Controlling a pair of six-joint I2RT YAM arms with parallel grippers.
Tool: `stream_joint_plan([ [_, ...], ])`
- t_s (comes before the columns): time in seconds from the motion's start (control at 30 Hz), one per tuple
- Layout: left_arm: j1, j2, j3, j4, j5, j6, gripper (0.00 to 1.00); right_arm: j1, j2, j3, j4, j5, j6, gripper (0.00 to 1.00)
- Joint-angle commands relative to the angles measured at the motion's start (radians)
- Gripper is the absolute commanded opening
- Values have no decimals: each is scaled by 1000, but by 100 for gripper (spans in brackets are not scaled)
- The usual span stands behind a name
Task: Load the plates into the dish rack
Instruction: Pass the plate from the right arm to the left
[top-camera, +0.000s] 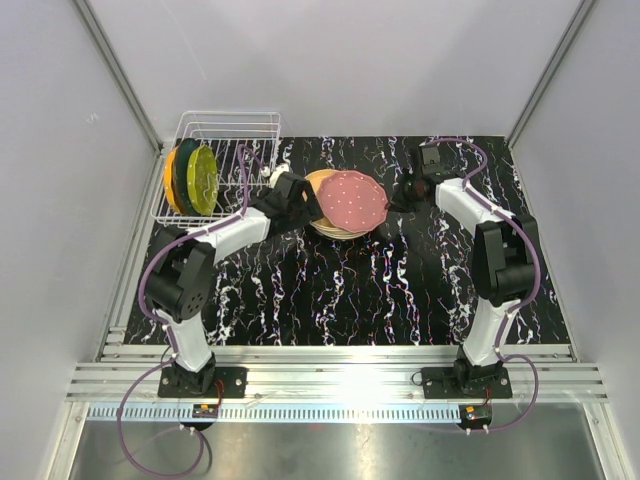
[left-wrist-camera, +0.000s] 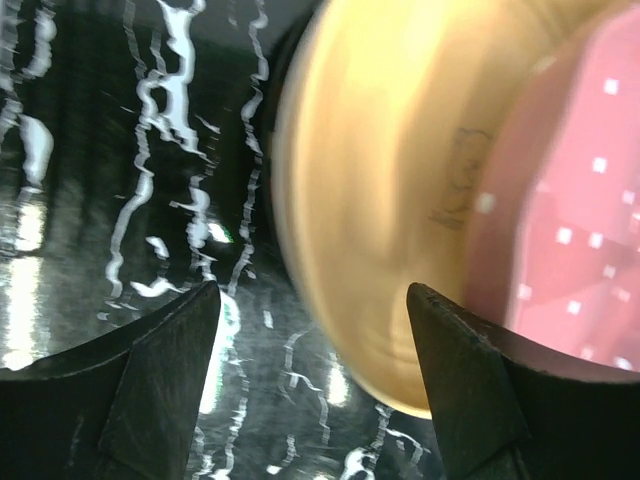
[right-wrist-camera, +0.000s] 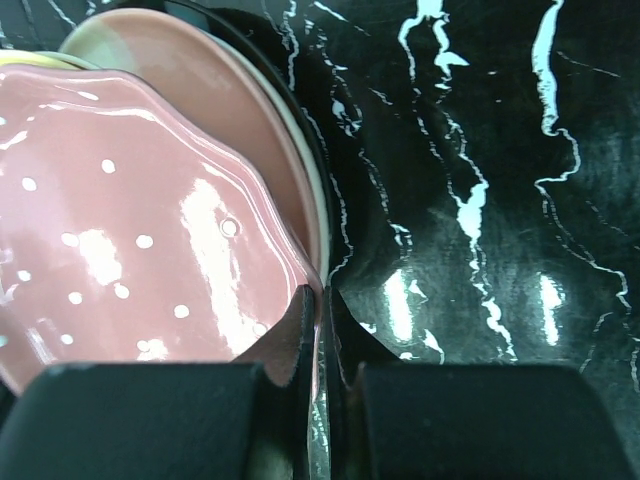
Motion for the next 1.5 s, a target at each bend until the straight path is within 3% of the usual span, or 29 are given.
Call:
stream_joint_plan([
  [0.0,12,-73,-22,93,84,-79,80,2,-47,-9,3,-33,19,0],
  [0.13,24,-128,-104,162,145,-187,80,2,-55,-3,-11,-40,14,0],
  [0.3,30,-188,-156,201,219,-206,80,0,-53,3,-17,-39,15,0],
  [0.5,29,-265,-234,438,257,-214,80,0,-41,9,-15,-45,26,0],
  [1.0,32,-56,-26,348,294,-131,85,-1,-44,17,-14,-45,15,0],
  [1.17,32,-6,46,209,241,-114,84,0,-43,17,-17,-43,11,0],
  [1.37,32,16,42,254,262,-123,84,-1,-40,18,-18,-42,3,0],
  [1.47,26,37,53,299,309,-132,76,0,-41,15,-15,-42,3,0],
])
